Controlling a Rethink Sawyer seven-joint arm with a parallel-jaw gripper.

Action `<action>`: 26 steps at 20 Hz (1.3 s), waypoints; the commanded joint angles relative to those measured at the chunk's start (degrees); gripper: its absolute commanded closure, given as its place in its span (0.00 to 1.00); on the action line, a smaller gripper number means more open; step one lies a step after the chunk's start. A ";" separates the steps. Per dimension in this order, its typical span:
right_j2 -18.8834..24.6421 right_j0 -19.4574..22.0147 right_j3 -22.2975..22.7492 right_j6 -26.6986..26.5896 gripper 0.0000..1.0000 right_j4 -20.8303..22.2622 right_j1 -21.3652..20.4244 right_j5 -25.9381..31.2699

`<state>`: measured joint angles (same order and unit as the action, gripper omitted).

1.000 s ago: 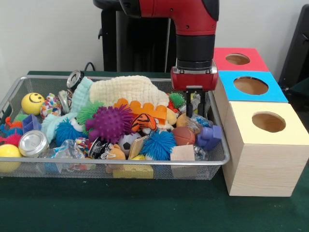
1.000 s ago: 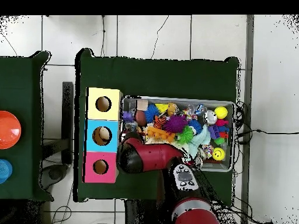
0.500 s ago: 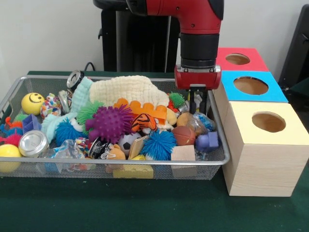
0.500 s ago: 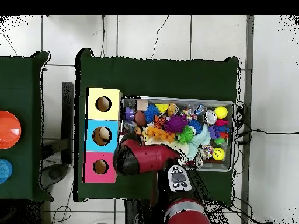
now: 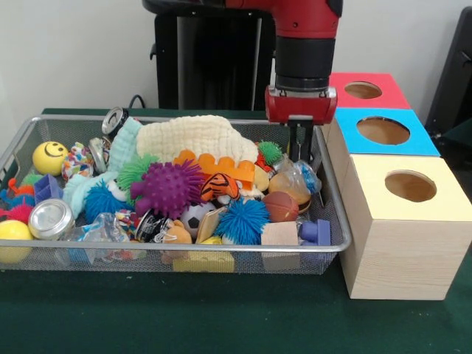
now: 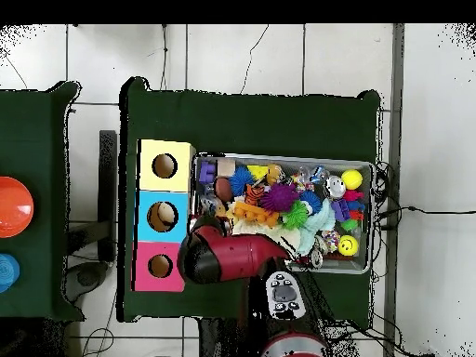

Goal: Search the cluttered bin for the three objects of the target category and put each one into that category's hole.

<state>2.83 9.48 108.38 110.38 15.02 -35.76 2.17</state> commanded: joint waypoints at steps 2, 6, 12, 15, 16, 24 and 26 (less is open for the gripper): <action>1.16 1.44 4.90 4.36 1.00 -2.39 -9.32 13.24; 0.37 0.71 5.75 2.84 1.00 -3.86 -16.13 22.93; 0.46 0.47 5.66 3.34 1.00 -3.94 -19.37 27.69; 0.57 0.31 5.97 3.95 1.00 -4.11 -20.29 28.91; 0.62 0.19 6.29 4.23 1.00 -4.33 -20.85 29.48; 0.81 -3.19 10.26 10.16 1.00 -9.49 -22.14 29.27; 0.75 -4.33 11.24 11.47 1.00 -11.19 -22.29 28.60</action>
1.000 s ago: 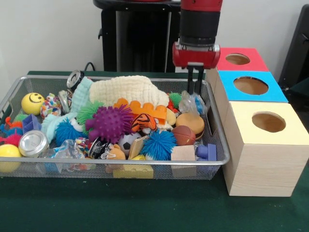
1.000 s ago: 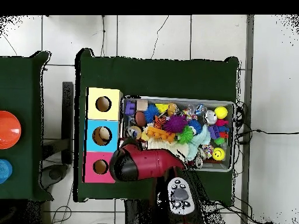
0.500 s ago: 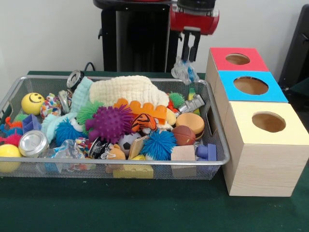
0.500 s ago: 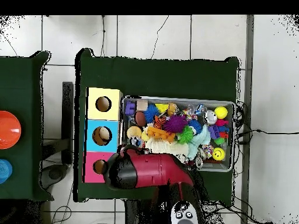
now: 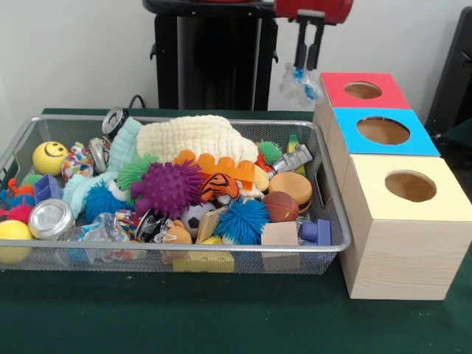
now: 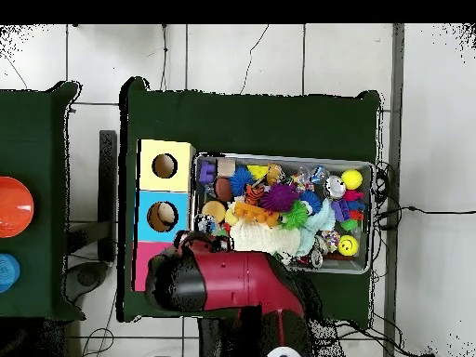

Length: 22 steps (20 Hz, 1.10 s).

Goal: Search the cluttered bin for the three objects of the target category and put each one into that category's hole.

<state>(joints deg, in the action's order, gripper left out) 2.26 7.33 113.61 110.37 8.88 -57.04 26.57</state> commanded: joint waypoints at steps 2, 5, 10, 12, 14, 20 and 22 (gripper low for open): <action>1.05 -3.32 6.60 12.43 1.00 -6.55 -1.12 3.84; 0.69 -4.61 7.13 12.99 1.00 -8.58 -0.80 3.19; 1.01 -5.84 8.68 13.32 1.00 -11.67 0.78 -0.87; 0.74 -6.21 8.95 12.92 1.00 -12.40 1.04 -1.60; 0.56 -6.26 9.23 12.35 1.00 -13.01 0.96 -1.78; 0.25 -5.70 8.46 10.48 1.00 -12.47 2.63 -4.47; 0.26 -4.44 7.95 8.37 1.00 -10.91 3.21 -5.31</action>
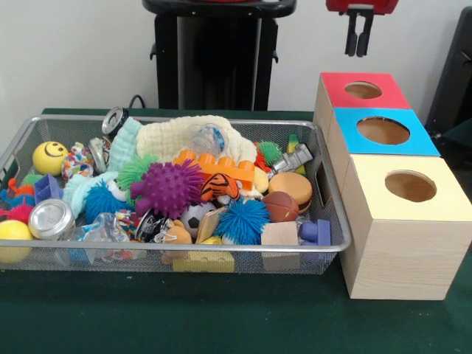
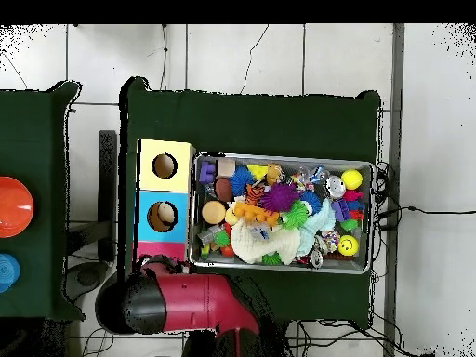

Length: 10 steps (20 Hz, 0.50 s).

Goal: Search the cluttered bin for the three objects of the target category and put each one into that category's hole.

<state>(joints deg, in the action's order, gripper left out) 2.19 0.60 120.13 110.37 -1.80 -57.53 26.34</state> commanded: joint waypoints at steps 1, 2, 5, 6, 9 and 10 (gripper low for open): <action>0.26 3.44 0.65 6.49 1.00 1.24 4.14 -5.29; 0.02 4.53 -0.20 4.49 1.00 2.85 4.46 -5.03; -1.84 6.57 -3.98 -0.56 1.00 8.29 4.62 -3.42; -2.22 7.07 -5.28 -1.54 1.00 9.93 4.87 -3.31; -1.42 9.02 -7.19 -2.36 1.00 13.32 6.18 -4.74; -1.16 9.50 -7.63 -2.25 1.00 14.33 6.59 -5.46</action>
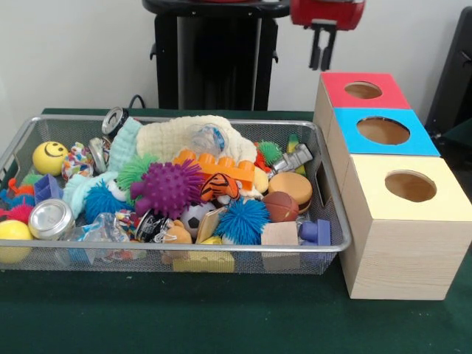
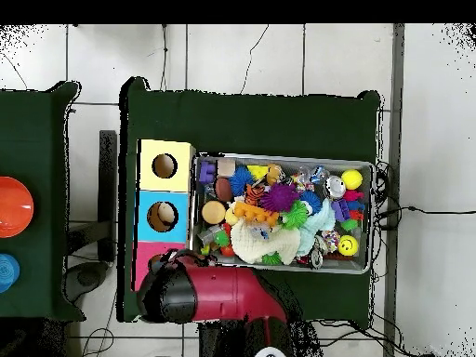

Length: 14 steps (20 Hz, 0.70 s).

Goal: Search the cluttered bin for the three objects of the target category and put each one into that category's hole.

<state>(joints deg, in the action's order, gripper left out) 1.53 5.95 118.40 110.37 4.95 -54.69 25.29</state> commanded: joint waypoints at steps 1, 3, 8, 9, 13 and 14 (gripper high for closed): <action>-0.31 4.55 -6.08 -2.03 1.00 8.48 3.90 -4.79; 0.28 5.63 -6.48 -2.08 1.00 10.24 4.09 -5.30; 2.90 9.09 -7.02 -3.50 1.00 12.98 3.97 -4.49; 3.42 9.46 -7.00 -3.27 1.00 13.27 4.26 -4.76; 4.85 10.96 -7.84 -2.29 1.00 15.02 6.82 -7.45; 5.37 11.68 -7.97 -2.53 1.00 15.45 7.34 -7.97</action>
<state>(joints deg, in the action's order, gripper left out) 1.33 14.63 114.79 110.37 15.57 -51.44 22.63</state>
